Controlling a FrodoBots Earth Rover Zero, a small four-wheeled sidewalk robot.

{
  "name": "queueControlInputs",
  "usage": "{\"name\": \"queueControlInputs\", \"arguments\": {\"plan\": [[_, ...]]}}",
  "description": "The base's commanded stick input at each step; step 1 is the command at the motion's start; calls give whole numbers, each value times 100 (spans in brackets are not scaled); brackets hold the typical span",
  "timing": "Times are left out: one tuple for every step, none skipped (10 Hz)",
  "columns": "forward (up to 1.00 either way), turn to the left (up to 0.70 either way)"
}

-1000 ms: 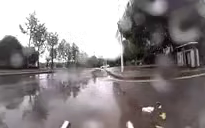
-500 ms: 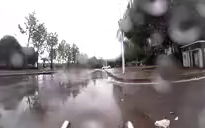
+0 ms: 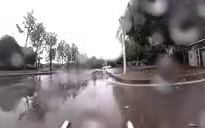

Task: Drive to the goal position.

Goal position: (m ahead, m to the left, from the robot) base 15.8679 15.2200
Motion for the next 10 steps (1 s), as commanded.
{"name": "queueControlInputs", "arguments": {"plan": [[70,0],[70,0],[70,0],[70,4],[70,11],[70,14],[70,7],[70,0],[70,0],[70,0]]}}
